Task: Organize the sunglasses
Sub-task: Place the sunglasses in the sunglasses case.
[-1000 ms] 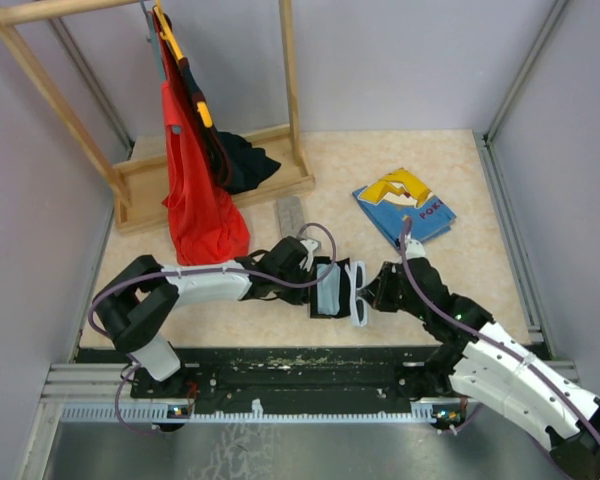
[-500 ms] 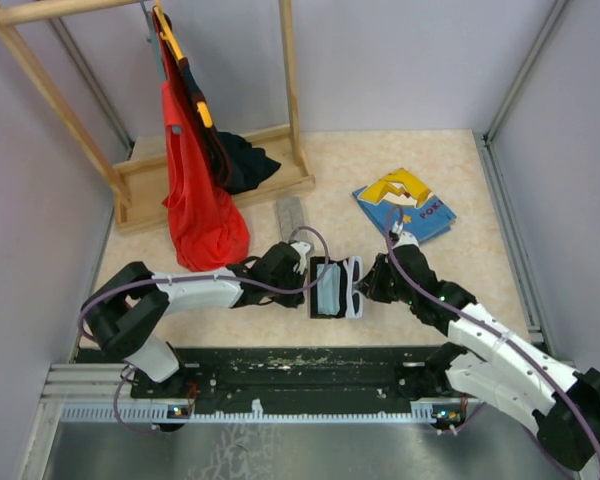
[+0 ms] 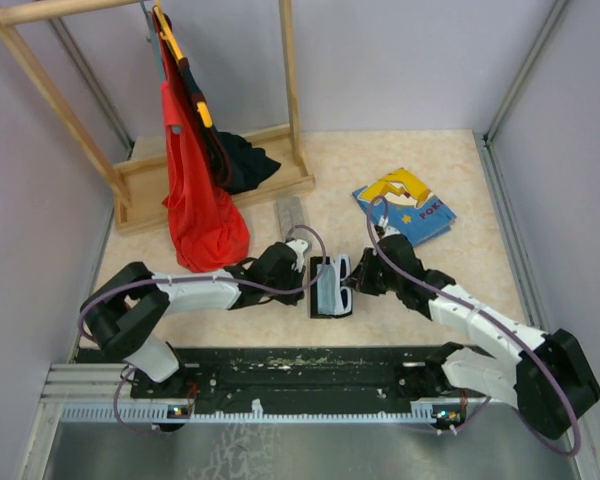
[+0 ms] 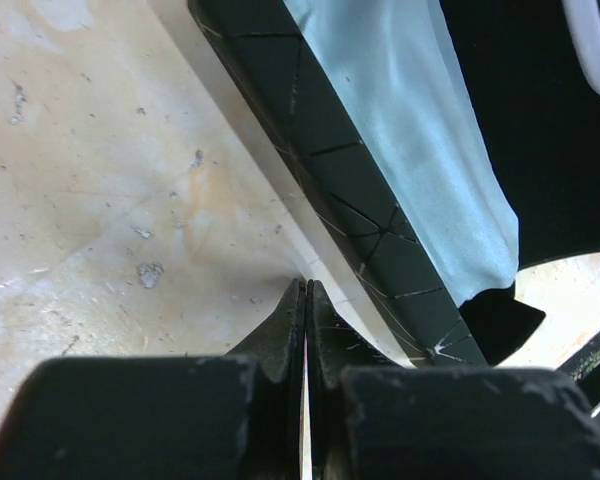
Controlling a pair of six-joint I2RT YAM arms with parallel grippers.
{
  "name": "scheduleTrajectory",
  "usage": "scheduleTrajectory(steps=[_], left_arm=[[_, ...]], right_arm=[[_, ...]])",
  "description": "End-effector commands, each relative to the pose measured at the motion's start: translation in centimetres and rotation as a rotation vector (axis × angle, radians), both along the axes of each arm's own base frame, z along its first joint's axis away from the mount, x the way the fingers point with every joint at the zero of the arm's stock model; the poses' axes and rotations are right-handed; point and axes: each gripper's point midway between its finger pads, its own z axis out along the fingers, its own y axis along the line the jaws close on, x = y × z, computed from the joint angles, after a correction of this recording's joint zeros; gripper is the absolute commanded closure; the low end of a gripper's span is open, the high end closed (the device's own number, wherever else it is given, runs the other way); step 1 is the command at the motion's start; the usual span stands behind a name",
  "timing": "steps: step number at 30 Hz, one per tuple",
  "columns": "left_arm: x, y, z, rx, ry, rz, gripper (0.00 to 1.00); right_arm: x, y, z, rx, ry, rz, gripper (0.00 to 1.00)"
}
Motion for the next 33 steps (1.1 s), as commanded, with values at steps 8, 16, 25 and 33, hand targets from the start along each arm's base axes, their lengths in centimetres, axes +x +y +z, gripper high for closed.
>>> scheduleTrajectory(steps=[8, 16, 25, 33], left_arm=[[1.5, 0.4, 0.3, -0.018, -0.063, 0.029, 1.00], [1.8, -0.1, 0.7, -0.045, -0.092, 0.011, 1.00], [2.4, 0.7, 0.7, -0.019, -0.146, 0.021, 1.00], [2.2, 0.4, -0.1, -0.015, -0.127, 0.005, 1.00]], right_arm=[[3.5, 2.8, 1.8, 0.132, -0.054, 0.029, 1.00], [3.7, 2.7, -0.1, 0.115, -0.016, 0.014, 1.00], [3.8, 2.9, -1.0, 0.107, -0.002, 0.017, 1.00], [3.9, 3.1, -1.8, 0.104, 0.017, 0.020, 1.00]])
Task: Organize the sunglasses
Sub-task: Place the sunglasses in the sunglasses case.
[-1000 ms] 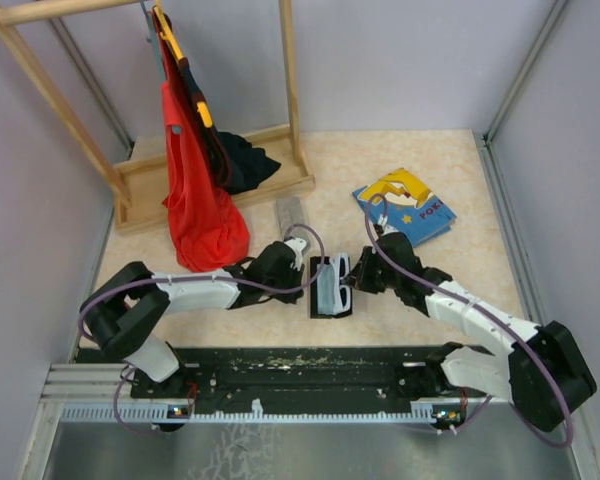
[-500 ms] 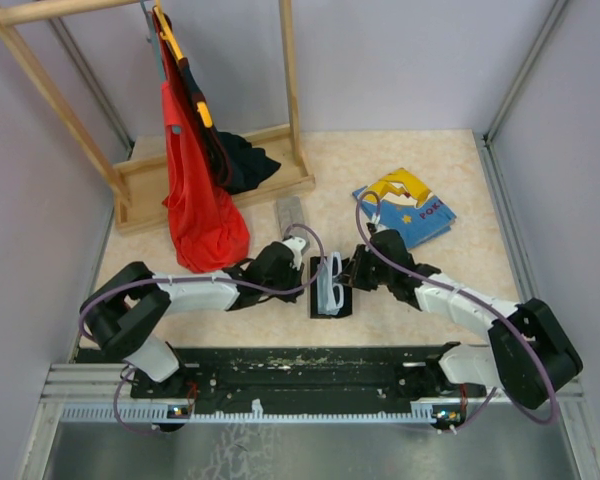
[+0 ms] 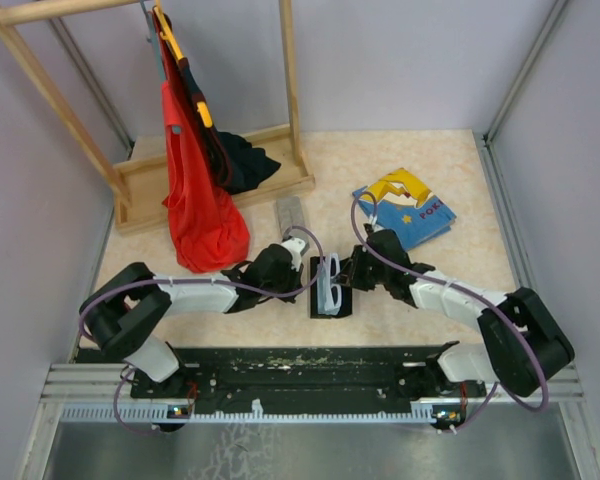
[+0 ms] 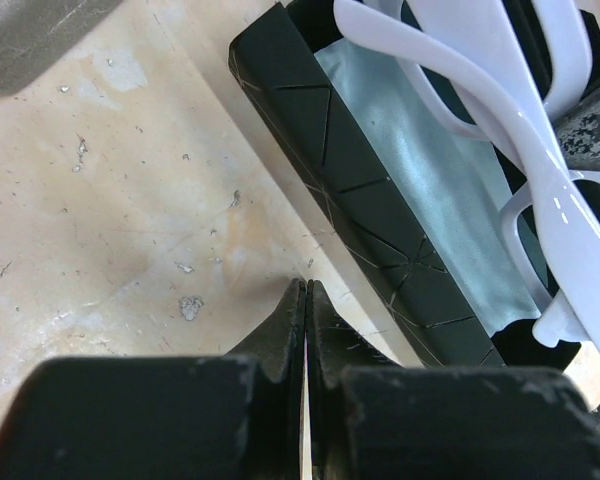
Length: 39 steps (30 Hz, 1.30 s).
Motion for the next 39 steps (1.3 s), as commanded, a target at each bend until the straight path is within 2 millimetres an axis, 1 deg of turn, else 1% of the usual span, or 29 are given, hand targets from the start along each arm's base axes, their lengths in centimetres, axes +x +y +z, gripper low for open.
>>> scheduleTrajectory(steps=[1, 9, 21, 31, 39], left_arm=[[0.3, -0.1, -0.3, 0.008, -0.004, -0.003, 1.00], [0.2, -0.5, -0.5, 0.000, 0.007, -0.021, 1.00], [-0.4, -1.0, -1.4, 0.005, 0.044, -0.061, 1.00], [-0.9, -1.7, -1.7, -0.004, 0.069, -0.103, 1.00], [-0.9, -1.7, -1.9, 0.002, 0.073, -0.105, 1.00]], right_arm=[[1.4, 0.8, 1.4, 0.045, -0.052, -0.001, 1.00], [1.3, 1.1, 0.9, 0.053, -0.040, 0.010, 1.00], [1.5, 1.9, 0.1, 0.068, -0.026, 0.032, 1.00], [1.2, 3.3, -0.2, 0.087, -0.022, 0.058, 1.00], [1.2, 3.7, -1.2, 0.076, -0.011, 0.072, 1.00]])
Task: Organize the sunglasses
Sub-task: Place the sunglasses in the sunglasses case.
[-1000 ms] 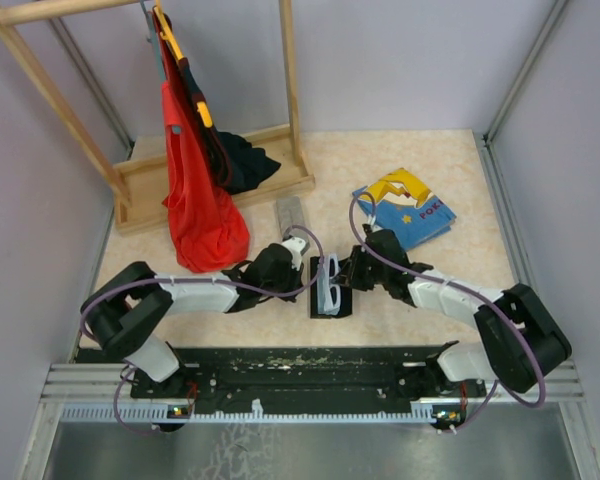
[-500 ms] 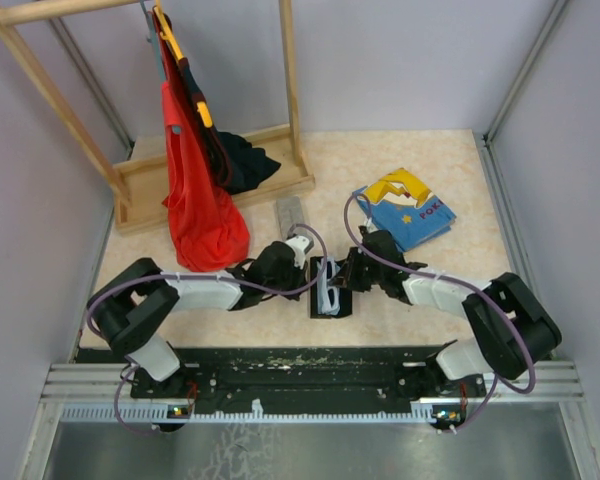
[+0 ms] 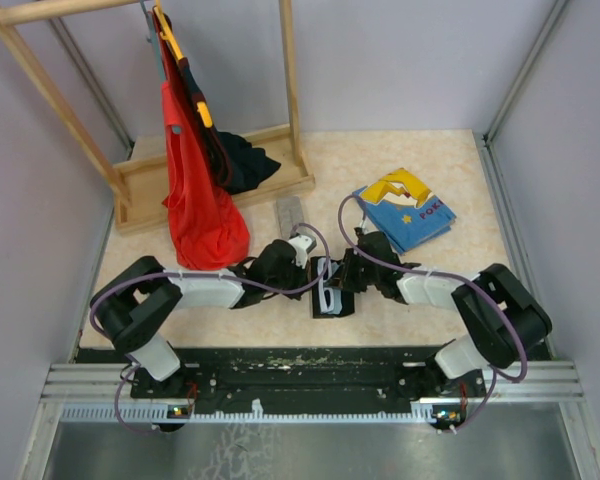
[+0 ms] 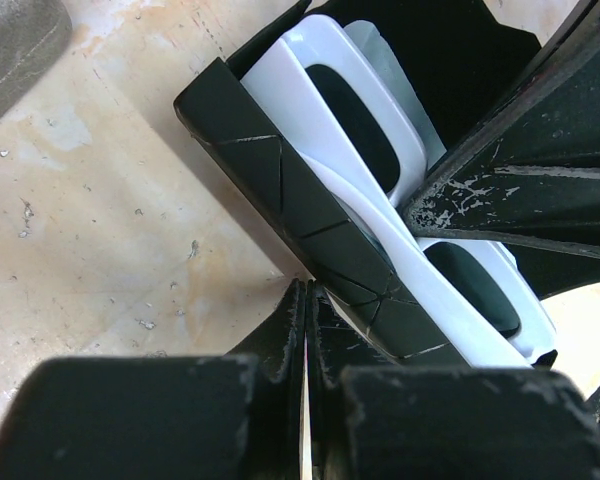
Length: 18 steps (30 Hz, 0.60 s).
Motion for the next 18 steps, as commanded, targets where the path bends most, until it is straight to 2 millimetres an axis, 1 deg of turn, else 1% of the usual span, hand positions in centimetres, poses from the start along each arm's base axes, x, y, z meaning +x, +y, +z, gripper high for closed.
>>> scheduleTrajectory(steps=[1, 7, 12, 18], left_arm=[[-1.0, 0.6, -1.8, 0.052, 0.053, -0.025, 1.00], [-1.1, 0.5, -1.9, 0.051, 0.058, -0.032, 1.00], [-1.1, 0.5, -1.9, 0.051, 0.059, -0.031, 1.00], [-1.0, 0.7, -2.0, 0.060, 0.058, -0.023, 1.00]], right_arm=[[1.2, 1.6, 1.4, 0.046, -0.066, 0.025, 1.00], [0.8, 1.8, 0.6, 0.019, -0.060, 0.038, 1.00], [0.8, 1.3, -0.3, -0.026, -0.044, 0.027, 1.00], [1.0, 0.5, -0.2, -0.071, -0.055, 0.002, 0.99]])
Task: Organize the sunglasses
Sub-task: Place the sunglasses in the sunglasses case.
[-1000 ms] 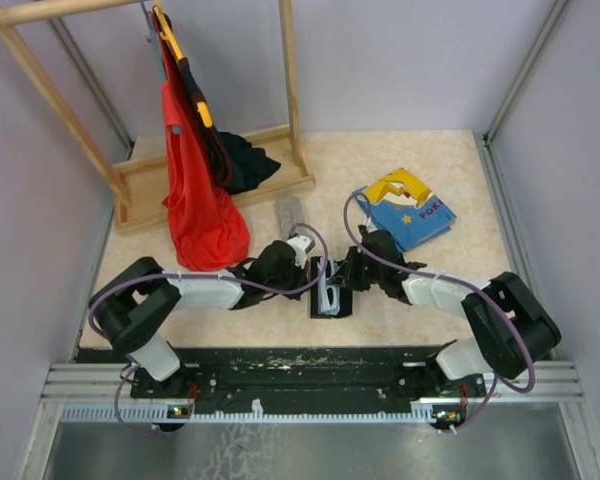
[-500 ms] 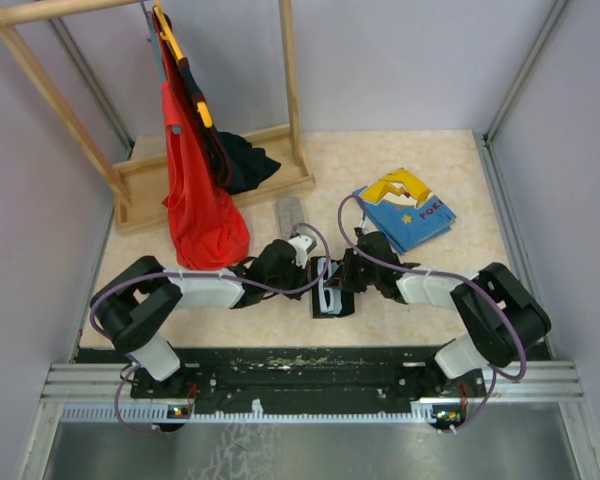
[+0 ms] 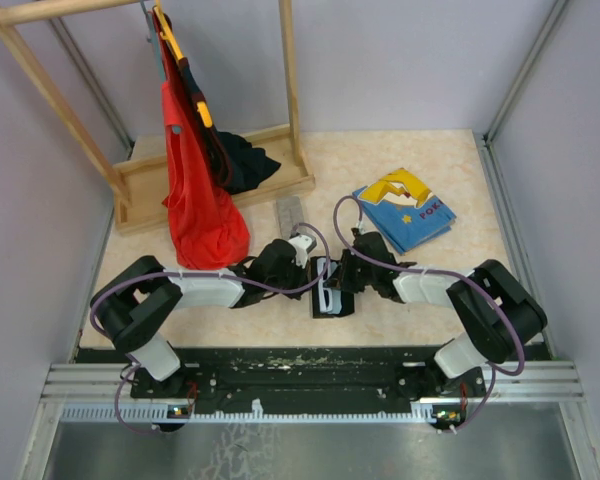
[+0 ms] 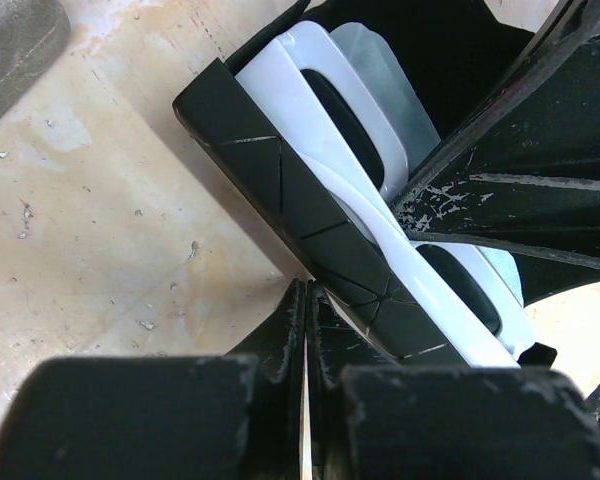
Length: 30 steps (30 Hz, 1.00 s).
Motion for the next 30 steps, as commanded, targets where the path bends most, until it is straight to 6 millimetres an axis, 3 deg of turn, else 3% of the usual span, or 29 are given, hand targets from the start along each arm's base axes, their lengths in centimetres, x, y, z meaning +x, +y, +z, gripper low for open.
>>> scheduleTrajectory(steps=[1, 9, 16, 19, 30], left_arm=[[-1.0, 0.8, -1.9, 0.060, 0.053, -0.014, 1.00], [-0.5, 1.8, -2.2, 0.081, 0.048, 0.037, 1.00], [-0.4, 2.1, -2.1, 0.081, 0.046, 0.045, 1.00], [-0.4, 2.0, -2.1, 0.079, 0.048, 0.042, 1.00], [-0.5, 1.9, -2.1, 0.078, 0.049, 0.038, 1.00]], right_arm=[[0.9, 0.0, 0.6, -0.050, -0.048, -0.004, 0.99], [1.0, -1.1, 1.4, -0.100, -0.068, -0.022, 0.95], [1.0, -1.3, 2.7, -0.112, -0.096, -0.009, 0.86], [0.9, -1.1, 2.6, -0.108, -0.094, 0.002, 0.78], [0.8, -1.8, 2.9, -0.141, -0.092, -0.002, 0.71]])
